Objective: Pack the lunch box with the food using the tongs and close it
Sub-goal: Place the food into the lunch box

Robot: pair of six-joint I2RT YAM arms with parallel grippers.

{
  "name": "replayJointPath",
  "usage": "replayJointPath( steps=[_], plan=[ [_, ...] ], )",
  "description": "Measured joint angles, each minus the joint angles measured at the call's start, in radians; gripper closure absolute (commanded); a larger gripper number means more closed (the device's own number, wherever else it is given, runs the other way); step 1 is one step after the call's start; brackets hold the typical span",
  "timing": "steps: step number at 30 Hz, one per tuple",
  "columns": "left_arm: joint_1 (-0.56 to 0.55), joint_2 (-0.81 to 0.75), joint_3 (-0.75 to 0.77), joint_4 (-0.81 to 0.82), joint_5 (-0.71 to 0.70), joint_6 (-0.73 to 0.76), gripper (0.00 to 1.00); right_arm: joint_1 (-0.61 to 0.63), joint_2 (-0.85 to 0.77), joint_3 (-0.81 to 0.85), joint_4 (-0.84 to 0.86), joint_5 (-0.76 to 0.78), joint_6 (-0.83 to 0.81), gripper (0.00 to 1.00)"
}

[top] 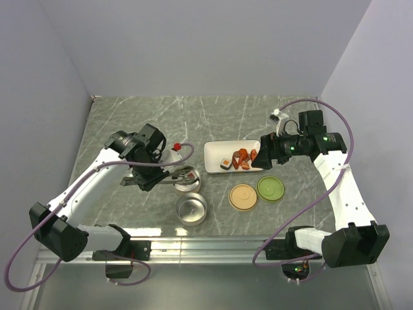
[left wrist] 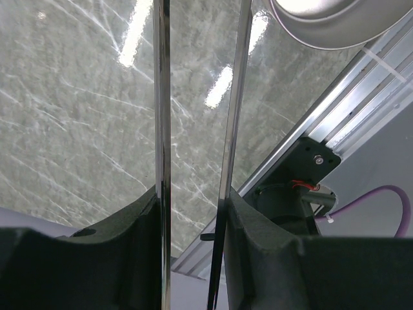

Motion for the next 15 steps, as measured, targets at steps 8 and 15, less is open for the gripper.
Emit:
replayJointPath(
  steps=[8,15],
  plan=[
    [0.001,0.055,-0.013,0.007,-0.001,0.000,0.66,0.000,0.000,0.000,0.000,-0.003,0.001,0.00],
    [0.005,0.091,-0.013,0.018,-0.002,0.002,0.62,0.000,0.000,0.000,0.000,-0.006,0.001,0.00]
  ],
)
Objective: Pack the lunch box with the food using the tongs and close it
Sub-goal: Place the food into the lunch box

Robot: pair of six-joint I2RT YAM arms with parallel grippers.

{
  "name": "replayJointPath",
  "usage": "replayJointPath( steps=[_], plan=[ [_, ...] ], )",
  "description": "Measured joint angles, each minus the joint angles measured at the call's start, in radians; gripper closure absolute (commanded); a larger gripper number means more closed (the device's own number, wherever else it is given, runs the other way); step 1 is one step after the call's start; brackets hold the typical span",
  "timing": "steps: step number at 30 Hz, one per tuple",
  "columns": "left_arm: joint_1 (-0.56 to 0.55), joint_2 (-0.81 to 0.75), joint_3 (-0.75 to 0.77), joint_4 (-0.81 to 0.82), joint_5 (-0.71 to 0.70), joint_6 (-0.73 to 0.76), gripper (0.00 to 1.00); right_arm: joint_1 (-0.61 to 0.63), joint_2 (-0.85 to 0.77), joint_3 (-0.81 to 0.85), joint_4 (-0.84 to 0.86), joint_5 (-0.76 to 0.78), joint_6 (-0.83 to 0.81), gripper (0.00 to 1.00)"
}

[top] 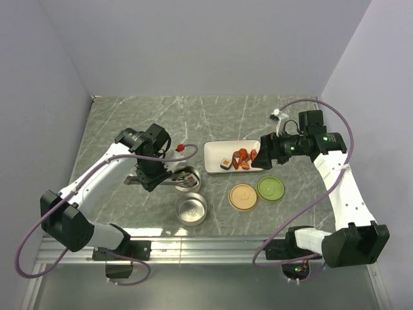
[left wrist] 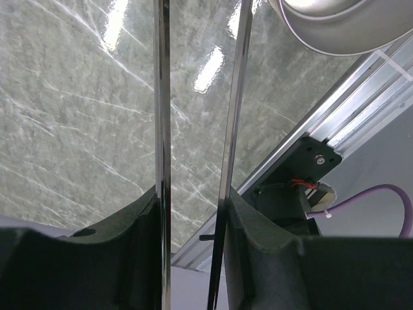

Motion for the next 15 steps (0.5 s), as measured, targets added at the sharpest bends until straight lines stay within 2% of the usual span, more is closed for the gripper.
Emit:
replayJointPath(
  steps=[7,15],
  plan=[
    [0.001,0.030,0.000,0.000,0.001,0.008,0.50,0.000,0.000,0.000,0.000,0.000,0.000,0.00],
    [0.003,0.037,0.031,-0.005,0.000,0.011,0.47,0.000,0.012,0.000,0.000,-0.001,0.000,0.00]
  ],
)
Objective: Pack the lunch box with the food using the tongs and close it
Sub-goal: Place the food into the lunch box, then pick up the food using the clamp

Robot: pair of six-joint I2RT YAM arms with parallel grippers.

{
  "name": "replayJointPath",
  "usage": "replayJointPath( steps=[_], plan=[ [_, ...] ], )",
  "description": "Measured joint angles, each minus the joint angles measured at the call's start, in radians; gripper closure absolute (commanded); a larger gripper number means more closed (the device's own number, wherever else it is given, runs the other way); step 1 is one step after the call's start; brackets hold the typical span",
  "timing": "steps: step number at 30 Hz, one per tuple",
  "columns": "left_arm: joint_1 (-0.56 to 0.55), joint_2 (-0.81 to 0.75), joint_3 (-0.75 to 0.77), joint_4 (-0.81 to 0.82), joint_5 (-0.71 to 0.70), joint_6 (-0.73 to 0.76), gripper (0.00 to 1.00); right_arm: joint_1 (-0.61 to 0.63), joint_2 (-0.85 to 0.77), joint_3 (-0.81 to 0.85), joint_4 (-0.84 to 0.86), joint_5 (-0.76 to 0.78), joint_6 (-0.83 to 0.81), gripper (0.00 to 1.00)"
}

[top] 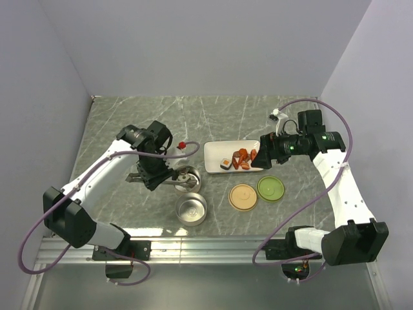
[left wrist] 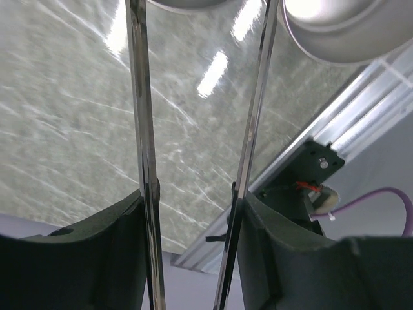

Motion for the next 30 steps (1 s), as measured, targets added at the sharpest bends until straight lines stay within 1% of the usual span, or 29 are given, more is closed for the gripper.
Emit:
replayJointPath(
  steps=[8,11,16,25,30],
  plan=[
    [0.004,0.042,0.181,0.000,-0.019,0.008,0.47,0.000,0.016,0.005,0.000,-0.002,0.000,0.00],
    [0.004,0.085,0.260,0.005,-0.014,0.012,0.47,0.000,0.016,0.005,0.000,-0.002,0.002,0.00],
    [-0.015,0.177,0.351,0.045,-0.007,-0.005,0.45,0.000,0.016,0.005,0.002,0.005,0.012,0.00],
    [-0.104,0.378,0.402,0.122,-0.003,-0.041,0.45,0.000,0.032,0.031,0.006,0.059,0.032,0.00],
    [-0.127,0.454,0.426,0.142,0.003,-0.058,0.45,0.000,0.043,0.031,0.009,0.080,0.042,0.00]
  ],
)
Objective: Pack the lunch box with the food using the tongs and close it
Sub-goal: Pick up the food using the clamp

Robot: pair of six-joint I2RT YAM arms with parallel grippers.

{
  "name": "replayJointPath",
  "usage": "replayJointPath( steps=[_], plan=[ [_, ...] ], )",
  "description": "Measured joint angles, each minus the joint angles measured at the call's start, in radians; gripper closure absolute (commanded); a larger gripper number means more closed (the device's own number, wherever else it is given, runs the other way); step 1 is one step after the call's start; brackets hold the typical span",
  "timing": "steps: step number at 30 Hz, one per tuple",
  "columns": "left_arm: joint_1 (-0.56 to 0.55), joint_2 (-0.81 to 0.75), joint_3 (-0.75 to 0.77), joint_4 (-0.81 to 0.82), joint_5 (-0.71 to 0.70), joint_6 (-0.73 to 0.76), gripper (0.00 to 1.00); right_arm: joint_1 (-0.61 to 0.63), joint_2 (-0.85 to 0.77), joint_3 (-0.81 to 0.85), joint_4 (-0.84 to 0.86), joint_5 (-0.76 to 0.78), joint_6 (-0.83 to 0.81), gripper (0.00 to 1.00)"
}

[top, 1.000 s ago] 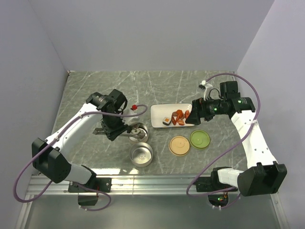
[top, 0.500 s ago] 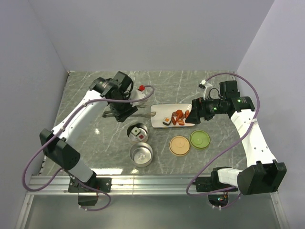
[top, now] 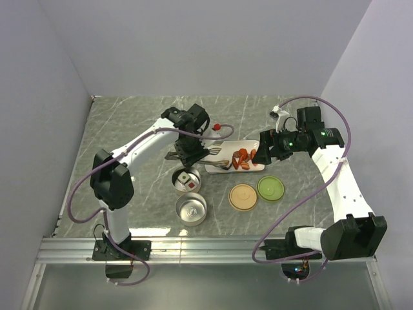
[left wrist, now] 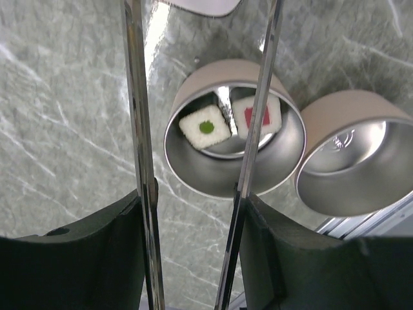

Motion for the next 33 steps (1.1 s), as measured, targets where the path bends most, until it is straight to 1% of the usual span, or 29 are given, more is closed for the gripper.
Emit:
replayJointPath(
  steps=[18,29,33],
  plan=[
    [-0.040,0.101,0.026,0.046,0.032,-0.039,0.47,0.000,0.002,0.000,0.003,0.024,0.004,0.00],
    [-0.040,0.130,0.031,0.059,0.011,-0.054,0.53,0.000,0.002,0.000,0.003,0.035,0.004,0.00],
    [-0.040,0.133,0.031,0.060,-0.006,-0.055,0.57,0.000,0.002,0.000,0.003,0.035,0.004,0.00]
  ],
)
